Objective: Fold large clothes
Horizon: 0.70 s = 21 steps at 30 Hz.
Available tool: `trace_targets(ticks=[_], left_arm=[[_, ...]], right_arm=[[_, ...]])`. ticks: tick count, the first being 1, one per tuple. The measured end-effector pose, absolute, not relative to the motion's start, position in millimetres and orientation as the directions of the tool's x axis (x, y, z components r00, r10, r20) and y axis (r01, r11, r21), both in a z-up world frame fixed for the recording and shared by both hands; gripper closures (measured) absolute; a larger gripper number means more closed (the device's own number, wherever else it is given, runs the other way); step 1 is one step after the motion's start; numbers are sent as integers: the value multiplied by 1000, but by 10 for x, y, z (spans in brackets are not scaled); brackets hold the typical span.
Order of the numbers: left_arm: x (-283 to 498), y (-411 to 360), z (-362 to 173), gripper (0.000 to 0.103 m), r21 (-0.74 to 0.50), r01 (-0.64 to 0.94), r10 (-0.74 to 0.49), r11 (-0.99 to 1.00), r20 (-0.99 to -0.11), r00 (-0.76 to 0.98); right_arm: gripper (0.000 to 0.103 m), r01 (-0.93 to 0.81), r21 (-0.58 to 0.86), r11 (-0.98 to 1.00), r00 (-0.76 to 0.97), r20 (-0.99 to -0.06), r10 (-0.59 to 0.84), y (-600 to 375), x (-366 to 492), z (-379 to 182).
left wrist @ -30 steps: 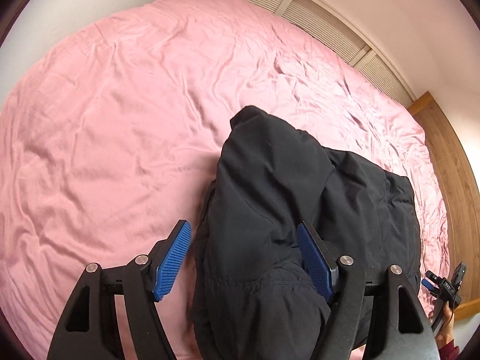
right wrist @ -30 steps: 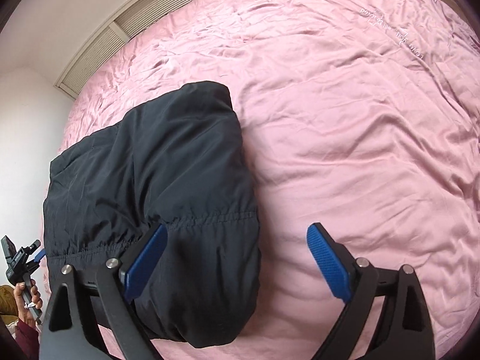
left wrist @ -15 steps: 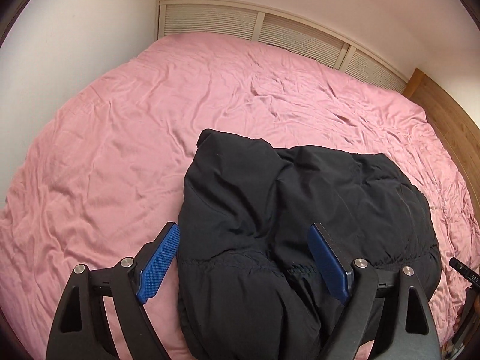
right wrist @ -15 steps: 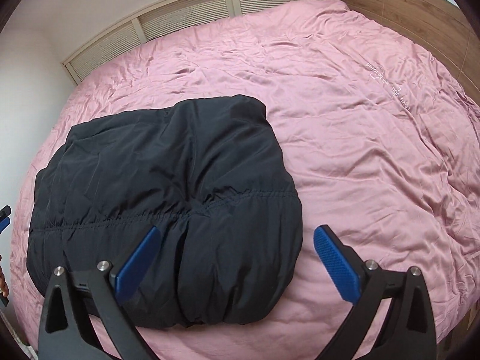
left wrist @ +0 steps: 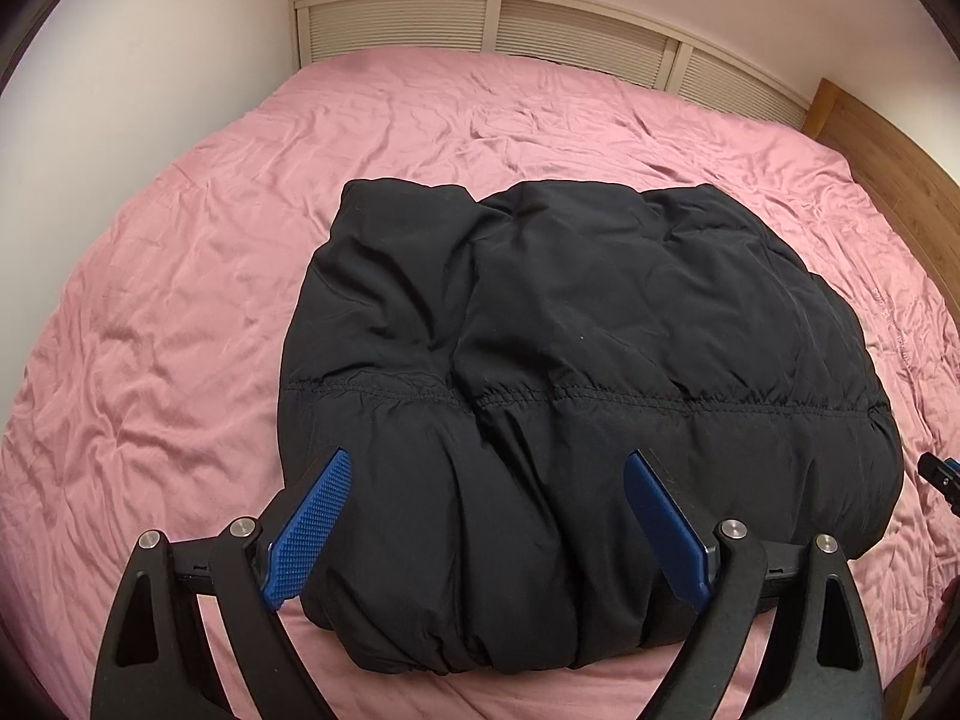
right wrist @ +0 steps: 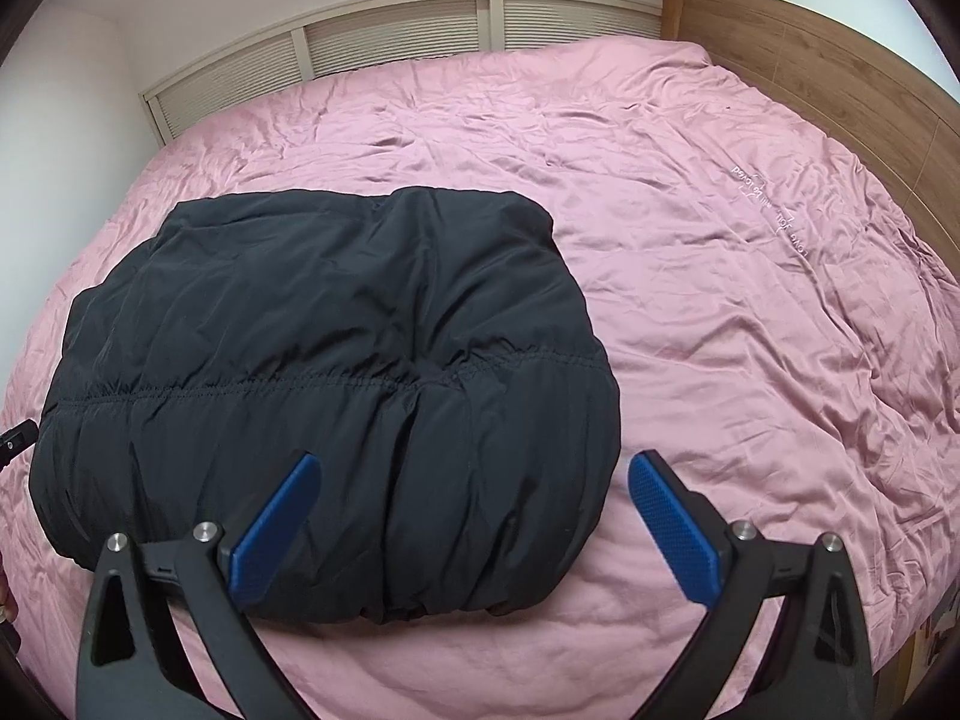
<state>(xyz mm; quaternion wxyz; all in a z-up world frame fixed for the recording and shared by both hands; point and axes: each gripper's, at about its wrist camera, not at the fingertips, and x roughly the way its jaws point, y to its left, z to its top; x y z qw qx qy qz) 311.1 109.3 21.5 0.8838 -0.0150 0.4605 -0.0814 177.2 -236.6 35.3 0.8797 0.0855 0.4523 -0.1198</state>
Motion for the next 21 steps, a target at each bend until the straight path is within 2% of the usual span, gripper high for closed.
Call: trace_targets(ticks=[5, 21], left_arm=[[2953, 935, 237, 12, -34, 107, -91, 994, -805, 586], [2719, 768, 330, 12, 0, 64, -39, 998, -791, 610]], right_arm=[[0, 279, 29, 960, 563, -815, -139, -2336, 1694, 368], [0, 238, 14, 971, 581, -803, -131, -2232, 1565, 453]])
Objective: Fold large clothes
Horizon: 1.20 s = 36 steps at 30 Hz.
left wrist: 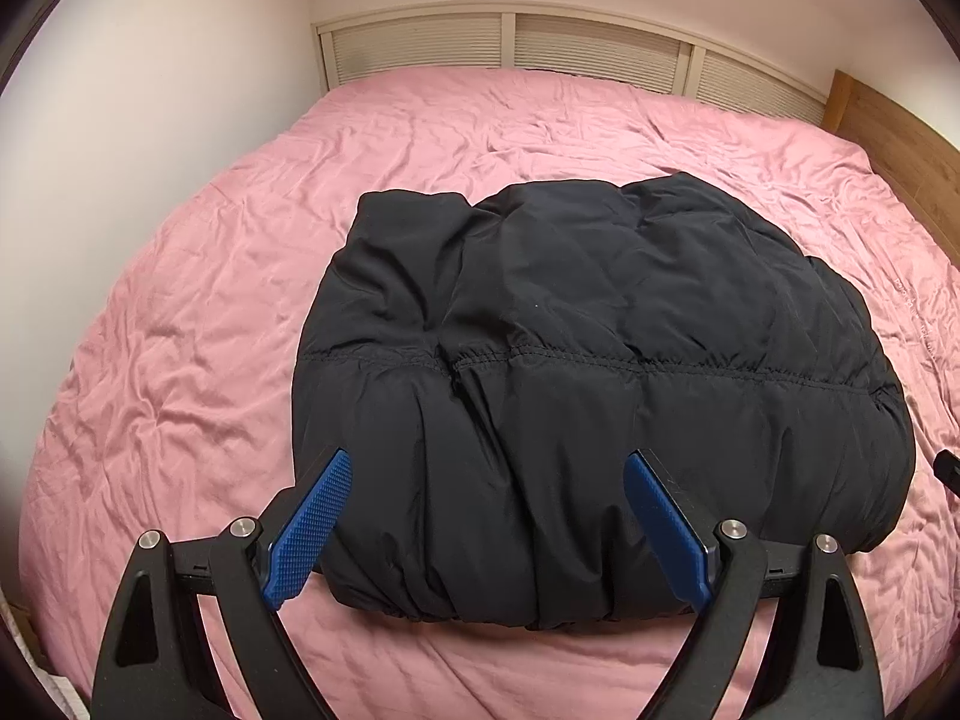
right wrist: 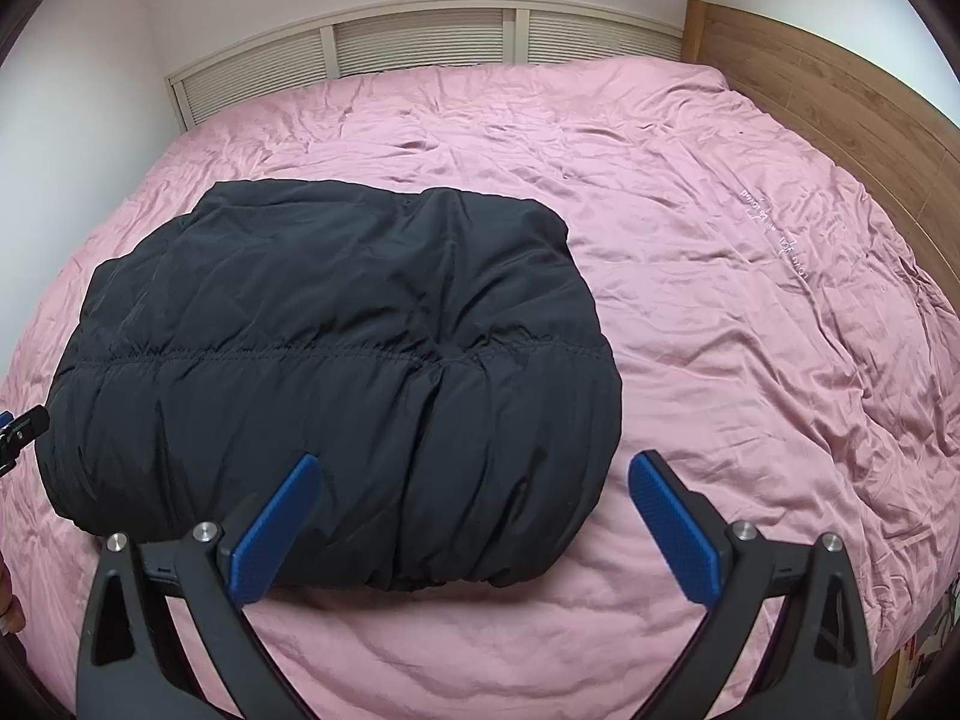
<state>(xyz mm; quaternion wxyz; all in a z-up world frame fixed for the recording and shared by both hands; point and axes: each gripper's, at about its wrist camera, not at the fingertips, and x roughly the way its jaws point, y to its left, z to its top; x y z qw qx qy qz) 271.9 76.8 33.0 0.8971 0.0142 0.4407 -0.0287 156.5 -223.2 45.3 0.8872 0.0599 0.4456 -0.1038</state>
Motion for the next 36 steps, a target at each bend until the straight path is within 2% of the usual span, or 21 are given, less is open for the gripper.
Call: trace_targets(ticks=[36], left_arm=[[2448, 671, 130, 12, -10, 51, -37, 999, -818, 574]], right_arm=[[0, 217, 37, 975, 573, -814, -97, -2090, 1348, 220]])
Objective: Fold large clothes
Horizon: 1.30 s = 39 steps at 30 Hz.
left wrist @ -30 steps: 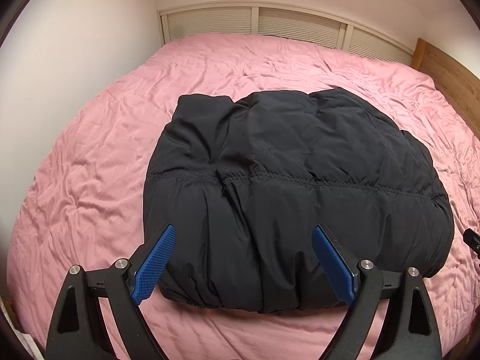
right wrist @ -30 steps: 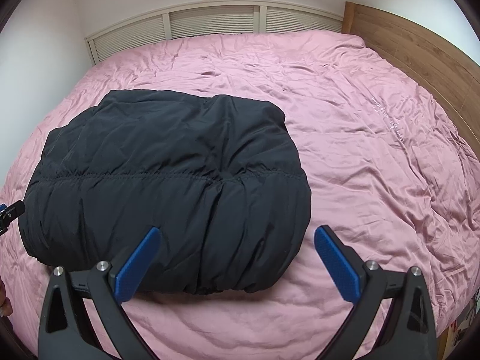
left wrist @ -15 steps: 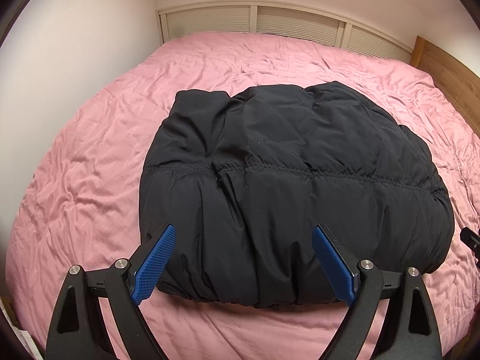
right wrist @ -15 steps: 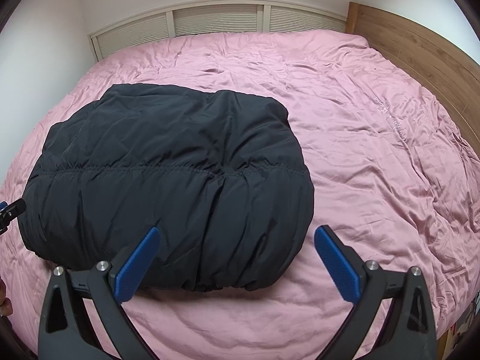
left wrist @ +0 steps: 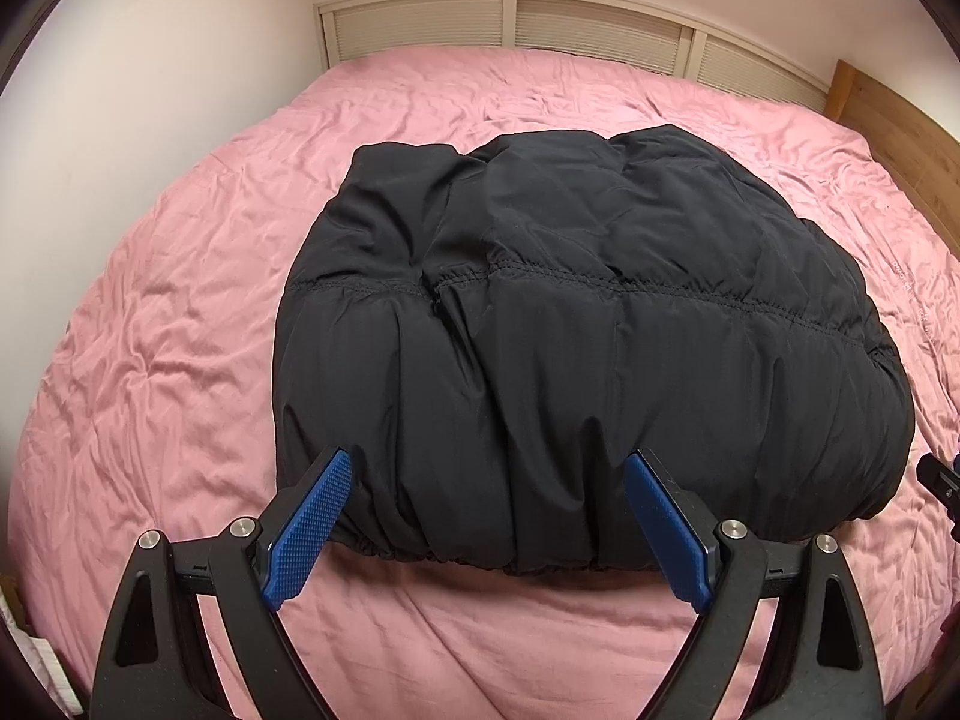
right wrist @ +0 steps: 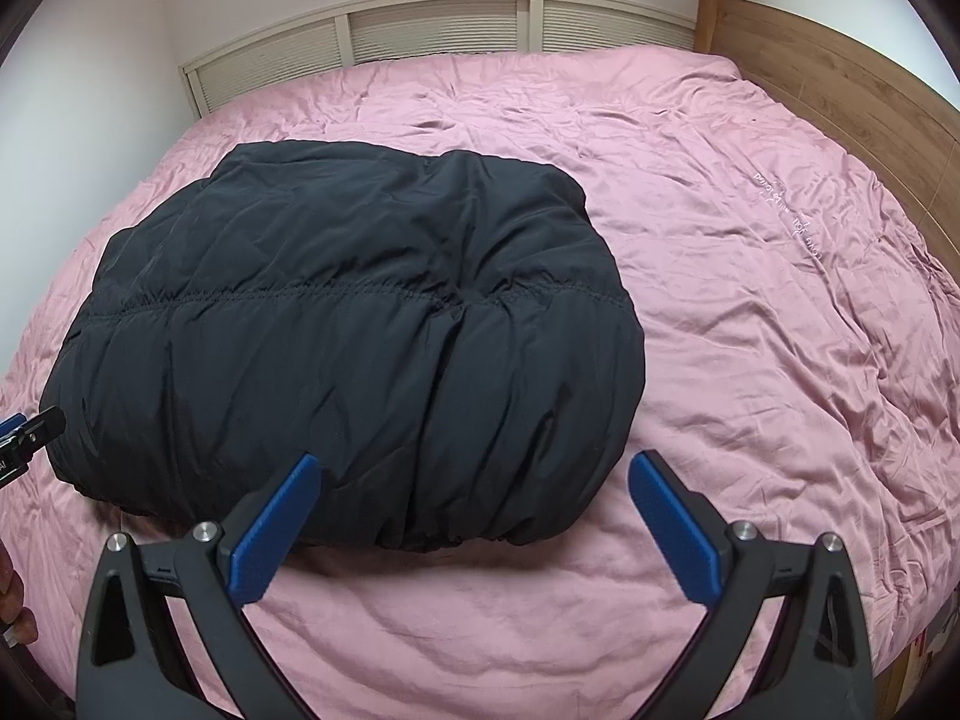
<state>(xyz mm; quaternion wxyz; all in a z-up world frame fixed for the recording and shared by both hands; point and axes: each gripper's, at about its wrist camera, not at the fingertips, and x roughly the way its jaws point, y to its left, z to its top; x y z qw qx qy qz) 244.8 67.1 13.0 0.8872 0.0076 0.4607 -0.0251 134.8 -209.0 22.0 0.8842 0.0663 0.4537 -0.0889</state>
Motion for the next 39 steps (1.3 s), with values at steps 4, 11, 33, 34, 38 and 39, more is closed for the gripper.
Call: trace_targets(ticks=[4, 11, 33, 34, 38, 39], left_arm=[[2438, 659, 135, 12, -13, 53, -41, 998, -816, 576], [2424, 592, 153, 12, -14, 74, -54, 997, -812, 581], [2439, 578, 163, 12, -11, 99, -67, 995, -809, 583], [2440, 579, 162, 12, -10, 101, -67, 995, -809, 584], [2446, 592, 153, 12, -7, 108, -70, 994, -809, 583], [2444, 593, 153, 12, -7, 110, -70, 994, -809, 584]], right_arm=[[0, 216, 41, 976, 570, -817, -91, -2065, 1332, 196], [0, 214, 38, 976, 577, -811, -95, -2043, 1332, 223], [0, 188, 33, 982, 579, -811, -84, -1847, 1400, 226], [0, 187, 33, 982, 579, -811, -83, -1839, 1405, 226], [0, 182, 28, 983, 580, -811, -84, -1789, 1431, 232], [0, 182, 27, 983, 580, -810, -85, -1777, 1434, 234]])
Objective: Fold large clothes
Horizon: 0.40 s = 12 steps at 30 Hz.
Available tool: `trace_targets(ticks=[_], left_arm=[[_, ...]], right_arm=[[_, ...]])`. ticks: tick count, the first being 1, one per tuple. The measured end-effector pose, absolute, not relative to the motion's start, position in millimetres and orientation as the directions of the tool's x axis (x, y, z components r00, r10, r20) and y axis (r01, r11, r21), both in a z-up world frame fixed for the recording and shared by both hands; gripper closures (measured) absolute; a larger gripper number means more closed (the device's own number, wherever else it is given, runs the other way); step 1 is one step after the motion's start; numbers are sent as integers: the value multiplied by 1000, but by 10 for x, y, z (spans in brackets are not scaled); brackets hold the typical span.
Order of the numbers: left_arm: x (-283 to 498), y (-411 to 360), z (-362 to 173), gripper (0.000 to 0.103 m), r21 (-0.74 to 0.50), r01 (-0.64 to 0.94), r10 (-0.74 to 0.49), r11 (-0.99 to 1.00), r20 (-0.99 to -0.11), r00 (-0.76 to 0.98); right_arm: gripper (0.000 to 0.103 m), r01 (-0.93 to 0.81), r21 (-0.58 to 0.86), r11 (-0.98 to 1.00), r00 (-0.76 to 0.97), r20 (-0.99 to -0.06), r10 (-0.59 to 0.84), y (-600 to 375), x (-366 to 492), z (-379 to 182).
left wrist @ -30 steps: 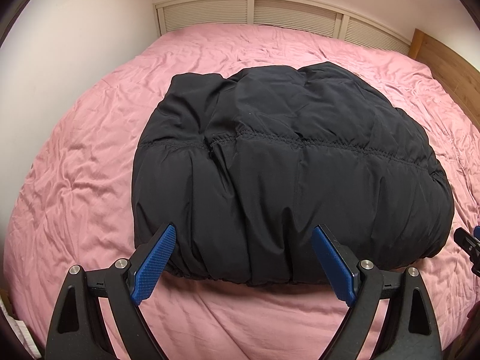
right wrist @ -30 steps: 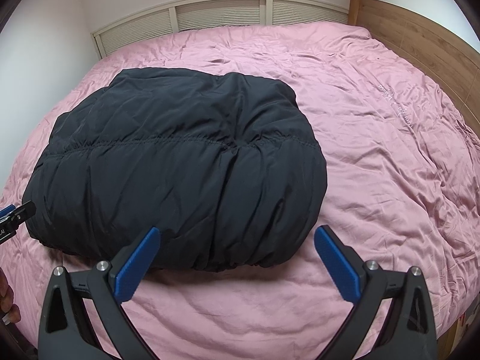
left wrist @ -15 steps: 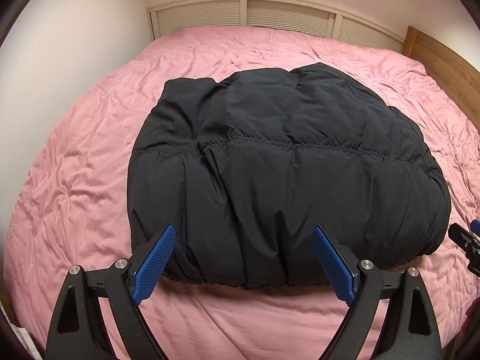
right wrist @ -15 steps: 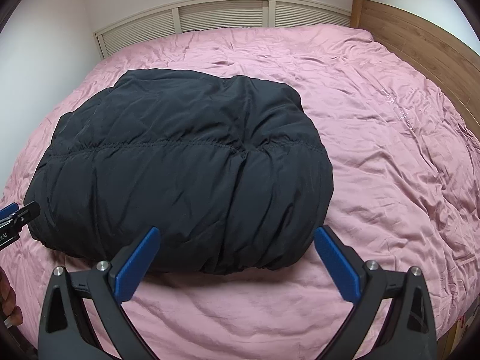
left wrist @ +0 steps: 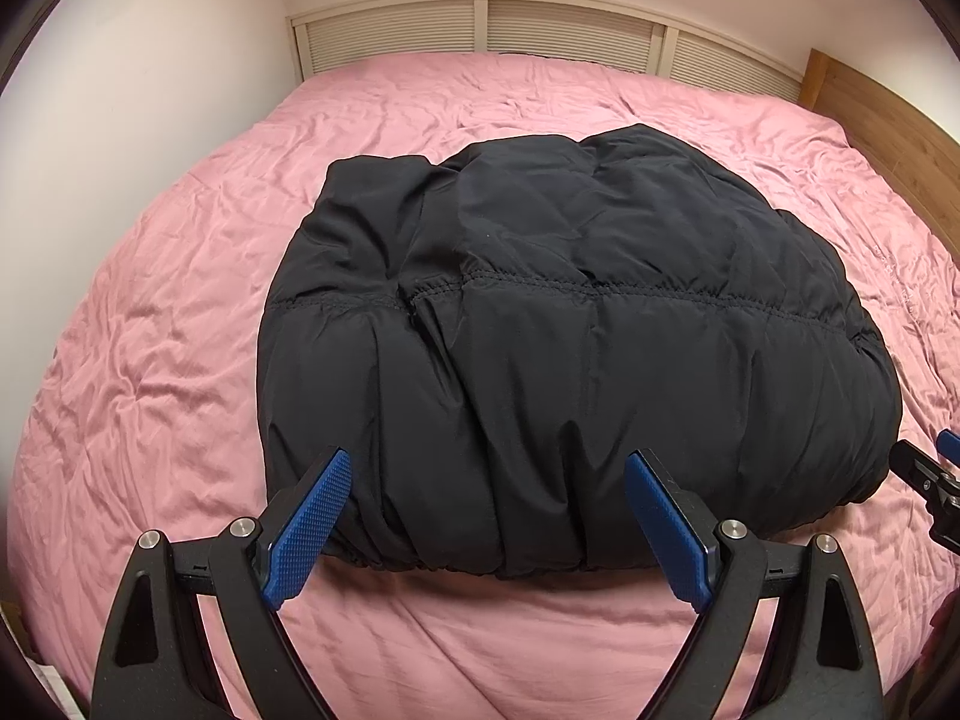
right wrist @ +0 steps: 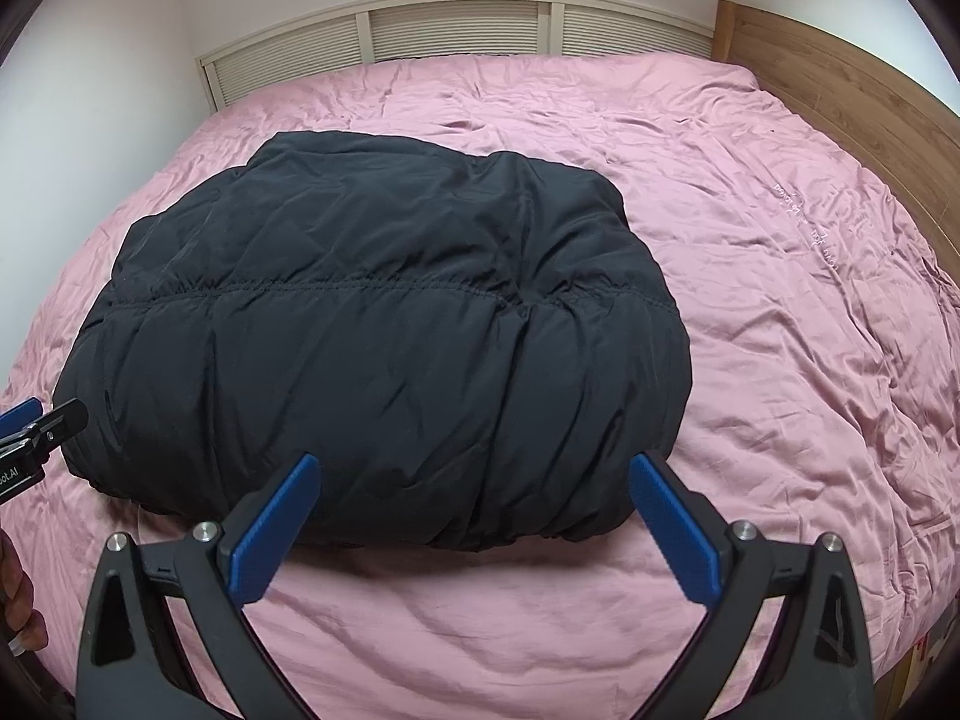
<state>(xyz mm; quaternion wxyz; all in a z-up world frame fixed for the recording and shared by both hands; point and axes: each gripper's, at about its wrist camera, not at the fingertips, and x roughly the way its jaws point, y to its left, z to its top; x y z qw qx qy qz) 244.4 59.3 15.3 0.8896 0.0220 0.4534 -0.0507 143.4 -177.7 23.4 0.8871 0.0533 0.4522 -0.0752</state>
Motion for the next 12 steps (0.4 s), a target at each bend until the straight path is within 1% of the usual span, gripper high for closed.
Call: trace_targets(ticks=[12], left_arm=[[2442, 611, 160, 12, -15, 119, -82, 993, -811, 580]], right_arm=[[0, 183, 22, 983, 582, -808, -91, -1736, 1430, 254]])
